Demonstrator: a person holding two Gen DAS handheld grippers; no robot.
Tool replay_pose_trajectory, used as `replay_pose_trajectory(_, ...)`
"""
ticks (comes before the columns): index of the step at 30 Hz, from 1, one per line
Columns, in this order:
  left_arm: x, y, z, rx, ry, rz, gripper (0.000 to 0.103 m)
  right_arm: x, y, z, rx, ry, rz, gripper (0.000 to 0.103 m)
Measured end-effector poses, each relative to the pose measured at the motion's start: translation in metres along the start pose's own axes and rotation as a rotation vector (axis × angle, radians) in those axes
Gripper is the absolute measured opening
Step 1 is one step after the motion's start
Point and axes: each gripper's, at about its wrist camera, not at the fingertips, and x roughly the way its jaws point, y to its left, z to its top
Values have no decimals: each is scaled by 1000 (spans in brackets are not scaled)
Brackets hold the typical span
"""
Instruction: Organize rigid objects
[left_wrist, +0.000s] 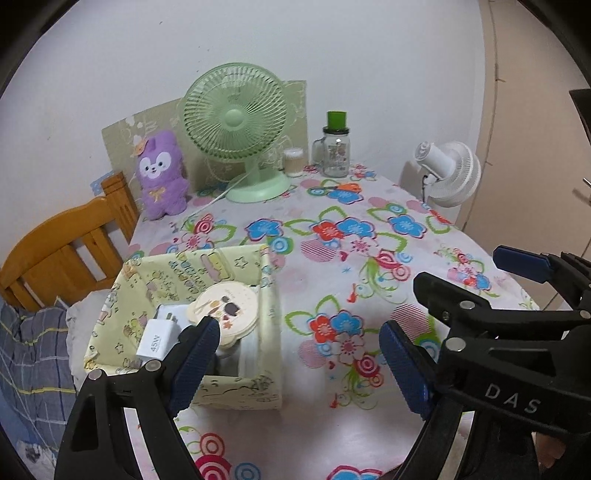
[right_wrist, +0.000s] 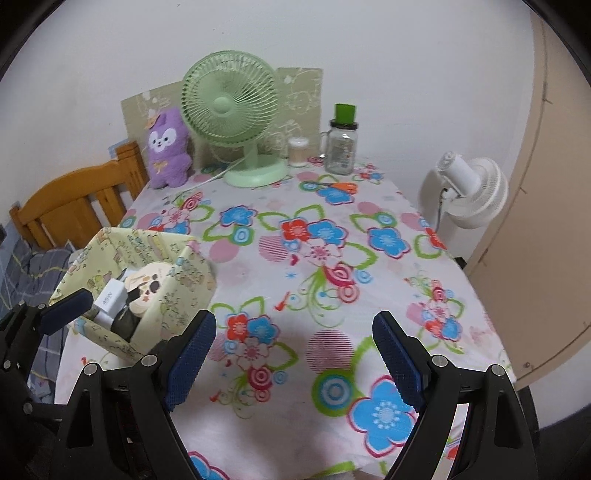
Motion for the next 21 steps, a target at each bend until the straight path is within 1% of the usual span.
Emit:
replay_pose_trajectory(4,-7,-7,2,-2,-18,-12,93,-13,-12,-3,16,-25,-34,89)
replay_pose_trajectory(8,-16,-16,4,18,-46,-7,94,-24,-22,-6,31,-48,-51,89)
replay_pose_trajectory(13,-27,-19,5,15,-67,-23,97,-40,-33,-9,52,-77,-64,89)
replay_pose_trajectory(16,-36,-21,5,17,-89,-20,98,-49,-37,-12,65,-93,-81,89)
replay_pose_trajectory(21,-50,-25,2,49,-128,-10,99,-66,-40,-20,75,-126,-101,89)
